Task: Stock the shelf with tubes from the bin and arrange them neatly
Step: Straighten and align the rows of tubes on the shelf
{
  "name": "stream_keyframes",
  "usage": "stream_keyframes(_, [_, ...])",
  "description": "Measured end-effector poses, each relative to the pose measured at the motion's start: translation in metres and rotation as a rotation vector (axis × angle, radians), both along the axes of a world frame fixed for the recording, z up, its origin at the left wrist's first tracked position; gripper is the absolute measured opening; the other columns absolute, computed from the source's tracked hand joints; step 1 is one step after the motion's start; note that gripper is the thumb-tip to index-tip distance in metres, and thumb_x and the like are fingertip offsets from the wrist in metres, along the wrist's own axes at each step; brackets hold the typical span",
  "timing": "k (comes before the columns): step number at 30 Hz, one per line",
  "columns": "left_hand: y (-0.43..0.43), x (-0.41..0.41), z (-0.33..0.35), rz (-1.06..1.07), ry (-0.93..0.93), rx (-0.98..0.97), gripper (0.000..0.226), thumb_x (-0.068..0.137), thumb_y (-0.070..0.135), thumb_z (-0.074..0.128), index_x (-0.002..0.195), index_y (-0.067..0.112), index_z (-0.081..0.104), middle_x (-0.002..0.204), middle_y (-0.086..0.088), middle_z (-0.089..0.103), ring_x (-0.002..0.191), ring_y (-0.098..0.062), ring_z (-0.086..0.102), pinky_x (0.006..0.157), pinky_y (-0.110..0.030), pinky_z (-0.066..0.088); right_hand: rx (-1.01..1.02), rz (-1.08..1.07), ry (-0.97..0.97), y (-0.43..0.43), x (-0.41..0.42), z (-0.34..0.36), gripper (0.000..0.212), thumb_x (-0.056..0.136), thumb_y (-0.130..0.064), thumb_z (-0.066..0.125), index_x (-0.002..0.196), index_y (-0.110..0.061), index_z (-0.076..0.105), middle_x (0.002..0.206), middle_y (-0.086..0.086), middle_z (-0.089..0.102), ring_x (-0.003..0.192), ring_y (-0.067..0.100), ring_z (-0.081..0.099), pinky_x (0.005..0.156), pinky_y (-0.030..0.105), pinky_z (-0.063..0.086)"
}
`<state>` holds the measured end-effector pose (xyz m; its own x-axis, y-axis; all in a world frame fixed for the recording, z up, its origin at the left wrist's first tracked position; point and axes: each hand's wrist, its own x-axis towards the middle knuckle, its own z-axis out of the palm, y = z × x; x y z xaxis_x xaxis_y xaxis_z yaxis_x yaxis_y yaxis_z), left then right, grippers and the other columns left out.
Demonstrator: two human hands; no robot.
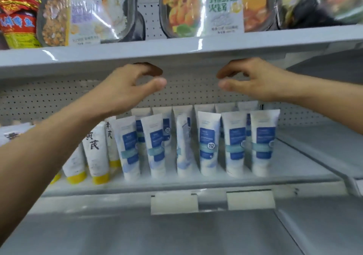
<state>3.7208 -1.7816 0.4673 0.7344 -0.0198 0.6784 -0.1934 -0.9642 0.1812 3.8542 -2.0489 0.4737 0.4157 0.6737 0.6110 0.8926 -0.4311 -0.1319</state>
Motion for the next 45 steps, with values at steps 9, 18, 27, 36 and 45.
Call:
stream_keyframes(9, [-0.137, -0.017, -0.104, -0.058, -0.276, -0.210, 0.029, 0.089, 0.030, 0.064, 0.116, 0.020, 0.059, 0.108, 0.009, 0.059, 0.095, -0.007, 0.060, 0.085, -0.027, 0.053, 0.427, -0.029, 0.277, -0.090, 0.002, -0.078, 0.063, 0.079, -0.050, 0.068, 0.132, -0.024, 0.045, 0.121, -0.007, 0.054, 0.108, 0.006, 0.053, 0.091, 0.024, 0.043])
stream_keyframes(18, [-0.192, 0.026, -0.192, 0.206, -0.001, -0.341, 0.053, 0.088, 0.043, 0.064, 0.134, 0.022, 0.046, 0.128, 0.005, 0.061, 0.113, -0.014, 0.059, 0.091, -0.027, 0.043, 0.328, -0.035, 0.678, -0.076, 0.018, -0.170, 0.058, 0.067, -0.040, 0.082, 0.114, -0.033, 0.048, 0.101, -0.018, 0.061, 0.090, -0.002, 0.059, 0.068, 0.017, 0.044])
stream_keyframes(27, [-0.198, 0.067, -0.193, 0.329, 0.003, -0.389, 0.063, 0.089, 0.043, 0.062, 0.139, 0.020, 0.034, 0.129, -0.001, 0.061, 0.112, -0.022, 0.060, 0.092, -0.037, 0.049, 0.316, -0.076, 0.625, -0.062, 0.032, -0.177, 0.041, 0.075, -0.026, 0.079, 0.105, -0.032, 0.052, 0.099, -0.013, 0.063, 0.084, -0.004, 0.058, 0.065, 0.015, 0.043])
stream_keyframes(36, [-0.205, 0.088, -0.195, 0.337, -0.028, -0.420, 0.052, 0.086, 0.045, 0.064, 0.128, 0.018, 0.049, 0.123, -0.001, 0.060, 0.109, -0.022, 0.058, 0.087, -0.033, 0.046, 0.325, -0.150, 0.580, -0.079, 0.047, -0.181, 0.039, 0.076, -0.028, 0.078, 0.109, -0.023, 0.057, 0.099, -0.007, 0.066, 0.084, 0.003, 0.062, 0.069, 0.022, 0.047])
stream_keyframes(45, [-0.208, 0.095, -0.191, 0.304, -0.018, -0.429, 0.047, 0.083, 0.045, 0.069, 0.119, 0.020, 0.054, 0.113, 0.001, 0.069, 0.101, -0.021, 0.064, 0.081, -0.033, 0.049, 0.284, -0.137, 0.580, -0.082, 0.050, -0.184, 0.045, 0.072, -0.024, 0.080, 0.110, -0.022, 0.057, 0.097, -0.010, 0.065, 0.083, 0.002, 0.062, 0.068, 0.019, 0.048])
